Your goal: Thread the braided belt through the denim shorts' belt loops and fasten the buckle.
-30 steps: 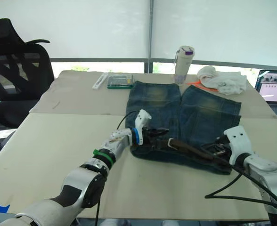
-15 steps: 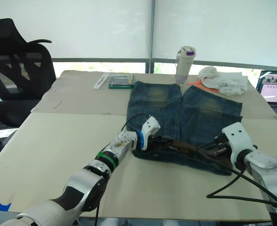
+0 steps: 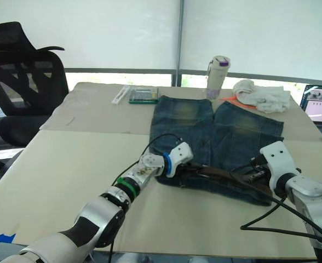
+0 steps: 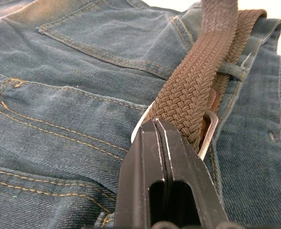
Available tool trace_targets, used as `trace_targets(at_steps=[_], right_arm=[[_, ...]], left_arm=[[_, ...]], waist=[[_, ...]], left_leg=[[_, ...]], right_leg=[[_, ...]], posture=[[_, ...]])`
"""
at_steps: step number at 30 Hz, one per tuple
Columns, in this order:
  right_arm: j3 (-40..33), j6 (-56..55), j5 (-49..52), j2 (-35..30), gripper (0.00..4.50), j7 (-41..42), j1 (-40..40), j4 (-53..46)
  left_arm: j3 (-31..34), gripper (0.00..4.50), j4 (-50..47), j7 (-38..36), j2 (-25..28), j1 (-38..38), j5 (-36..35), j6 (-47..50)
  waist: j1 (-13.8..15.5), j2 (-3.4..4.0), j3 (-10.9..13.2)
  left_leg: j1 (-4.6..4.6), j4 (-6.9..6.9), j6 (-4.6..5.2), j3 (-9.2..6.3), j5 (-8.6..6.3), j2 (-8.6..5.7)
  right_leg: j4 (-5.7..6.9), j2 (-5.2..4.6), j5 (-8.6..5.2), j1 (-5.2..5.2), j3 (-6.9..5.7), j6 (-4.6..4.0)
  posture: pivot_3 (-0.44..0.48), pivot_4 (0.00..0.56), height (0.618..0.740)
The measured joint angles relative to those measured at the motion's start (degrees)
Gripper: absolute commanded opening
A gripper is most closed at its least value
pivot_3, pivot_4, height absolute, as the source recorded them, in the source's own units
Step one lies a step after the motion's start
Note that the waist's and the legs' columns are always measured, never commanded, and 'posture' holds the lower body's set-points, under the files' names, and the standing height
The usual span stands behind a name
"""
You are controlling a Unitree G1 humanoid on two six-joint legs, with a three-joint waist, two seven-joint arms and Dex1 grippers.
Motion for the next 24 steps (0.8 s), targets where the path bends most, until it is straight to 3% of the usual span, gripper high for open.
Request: trace_targets(at_steps=[2,6,16,22,24], right_arm=[[-0.3,0.6,0.2,0.4,0.0,-0.2,-0.3,-0.7],[-1.6,1.4,0.1,0.5,0.0,-0.3,-0.4,-1.5],[-2.0,1.4,0.2,1.2,0.0,-0.2,-0.3,-3.1],[-2.0,2.1,0.2,1.2,0.0,-0.2,-0.5,-3.1],[-2.1,2.1,0.2,1.2,0.0,-0.2,-0.5,-3.1]], left_arm=[[0.3,0.02,0.0,-1.1,-0.1,0.2,-0.4,2.3],[2.2,0.02,0.5,-11.6,-0.1,0.3,-3.3,8.4],[-1.6,0.02,0.6,6.5,-0.2,-0.2,-1.0,6.8],[2.3,0.02,1.5,5.7,-0.2,-0.2,-3.9,8.5],[5.1,0.02,1.8,1.6,-0.1,-0.1,-6.7,10.9]], waist=[[-0.1,-0.07,-0.1],[-0.1,0.02,-0.2],[-0.8,-0.83,-0.9],[-1.1,-0.68,-0.9],[-1.0,-0.63,-0.9]], left_leg=[[0.31,-0.06,0.02,-0.08,-0.03,0.05],[0.24,-0.14,0.05,-0.13,-0.06,0.05],[0.47,-0.08,0.22,-0.01,0.0,0.06],[0.36,-0.15,0.24,0.06,0.05,0.03],[0.22,-0.16,0.24,0.07,0.06,0.01]], right_leg=[[-0.21,0.0,-0.01,0.18,-0.11,-0.01],[-0.39,-0.01,-0.04,0.15,-0.17,0.0],[-0.68,-0.51,0.14,0.33,-0.09,0.04],[-0.66,-0.55,0.41,0.15,-0.15,0.22],[-0.65,-0.55,0.41,0.0,-0.17,0.2]], posture=[[0.0,0.15,0.737],[0.0,0.15,0.737],[0.0,0.15,0.737],[0.0,0.15,0.737],[0.0,0.15,0.737]])
